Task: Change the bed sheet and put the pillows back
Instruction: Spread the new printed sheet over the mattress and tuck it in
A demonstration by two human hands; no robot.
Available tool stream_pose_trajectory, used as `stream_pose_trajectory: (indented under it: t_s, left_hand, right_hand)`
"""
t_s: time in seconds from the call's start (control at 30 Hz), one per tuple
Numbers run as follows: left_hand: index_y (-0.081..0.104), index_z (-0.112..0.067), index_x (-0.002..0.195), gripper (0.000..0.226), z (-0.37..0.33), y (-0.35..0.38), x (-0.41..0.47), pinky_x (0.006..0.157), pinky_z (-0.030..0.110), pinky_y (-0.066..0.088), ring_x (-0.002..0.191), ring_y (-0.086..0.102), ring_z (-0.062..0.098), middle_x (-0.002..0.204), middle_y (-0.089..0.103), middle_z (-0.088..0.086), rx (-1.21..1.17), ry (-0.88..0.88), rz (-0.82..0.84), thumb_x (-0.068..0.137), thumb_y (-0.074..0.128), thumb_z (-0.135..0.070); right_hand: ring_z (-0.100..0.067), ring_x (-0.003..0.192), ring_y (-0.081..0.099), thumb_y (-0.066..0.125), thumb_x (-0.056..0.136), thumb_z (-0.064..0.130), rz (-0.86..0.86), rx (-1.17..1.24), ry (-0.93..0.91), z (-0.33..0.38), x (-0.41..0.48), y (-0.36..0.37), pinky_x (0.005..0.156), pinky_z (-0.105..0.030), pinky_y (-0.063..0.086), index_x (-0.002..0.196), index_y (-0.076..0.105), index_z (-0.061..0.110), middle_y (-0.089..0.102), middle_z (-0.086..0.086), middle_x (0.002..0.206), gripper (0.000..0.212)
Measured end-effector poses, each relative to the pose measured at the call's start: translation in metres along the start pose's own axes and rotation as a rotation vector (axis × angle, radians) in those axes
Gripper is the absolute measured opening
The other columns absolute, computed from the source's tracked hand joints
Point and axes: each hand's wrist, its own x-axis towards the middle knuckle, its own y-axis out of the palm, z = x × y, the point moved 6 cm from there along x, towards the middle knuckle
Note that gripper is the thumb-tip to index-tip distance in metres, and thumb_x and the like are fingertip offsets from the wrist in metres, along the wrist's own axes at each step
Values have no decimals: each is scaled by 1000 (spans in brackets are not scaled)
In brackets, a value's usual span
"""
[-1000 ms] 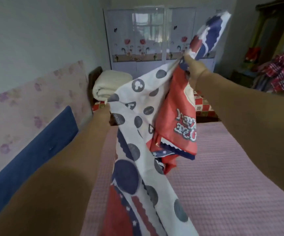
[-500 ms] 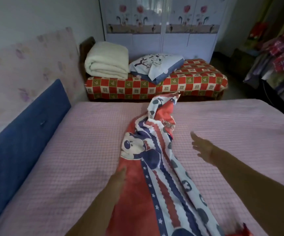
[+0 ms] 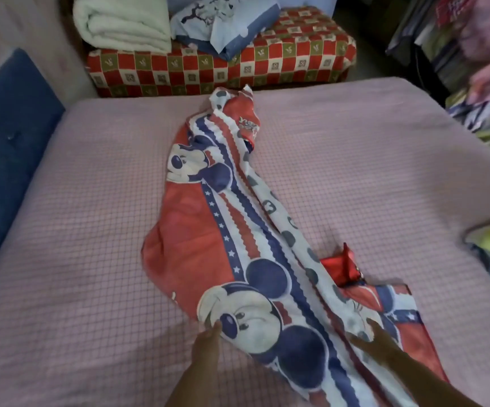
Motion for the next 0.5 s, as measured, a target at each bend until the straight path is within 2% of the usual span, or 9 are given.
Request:
stream_pose_trajectory:
  t_s: [0.07,0.13,0.17,0.23,0.27,0.37,0.4,0.43,0.5]
  left_hand:
    - [55,4,127,64,39,10,-12,78,34,44,107,60,36,121,61,25,108,-82,-39,96,50,-51]
    - [46,3,136,64,83,25,-25,92,41,44,114,54,36,137,51,22,74,-174,-20,97,49,-48]
    - [45,0,138,64,97,36,-33,94,43,44,113,54,35,136,52,18,45,-196,-5,96,50,-48]
    - [49,-5,132,59,120,56,-40,80,37,45,93,56,27,113,59,11,17,-233,46,96,47,-51]
    - [52,-7,124,53,126,66,-46,73,34,44,85,54,23,102,58,8,17,-236,73,97,45,-53]
    - [51,-12,102,45,143,97,-63,67,27,42,78,54,18,87,51,2,33,-222,134,96,41,-55]
    - [54,-12,106,46,147,106,-70,70,28,44,83,56,19,93,55,3,27,-228,157,96,40,-56]
    - [54,-12,118,50,151,116,-74,81,32,47,98,59,22,109,60,6,14,-221,178,97,39,-55]
    - [45,-10,139,62,160,134,-85,104,38,40,129,49,25,142,49,6,17,-229,233,98,36,-56]
  right_hand:
    - [-33,133,42,83,61,53,-24,-63,41,-49,-5,12,107,-37,33,144,33,3,44,-19,145,109]
    - [-34,131,44,84,51,62,-3,-49,54,-92,-7,26,104,-37,36,144,35,5,45,-18,144,120]
    - [-34,131,45,82,47,67,-38,-31,28,-101,-12,27,104,-37,36,144,35,5,46,-17,143,125]
    - [-35,127,48,62,26,91,-132,-52,-5,-119,-20,28,104,-42,39,145,35,11,50,-13,139,146]
    - [-34,123,52,55,27,95,-161,-73,25,-135,-17,29,102,-45,41,143,36,15,53,-10,136,142]
    - [-33,109,60,65,64,76,-166,-160,109,-176,-9,27,94,-43,47,133,44,17,61,-8,124,94]
    - [-32,106,62,66,74,67,-146,-169,151,-184,-11,26,90,-39,47,128,49,13,64,-9,119,78]
    - [-32,105,63,64,84,55,-122,-199,176,-189,-13,24,88,-35,46,125,55,9,66,-11,116,62]
    - [-30,105,63,55,95,39,-93,-263,161,-192,-20,20,82,-30,44,119,62,4,68,-14,113,43]
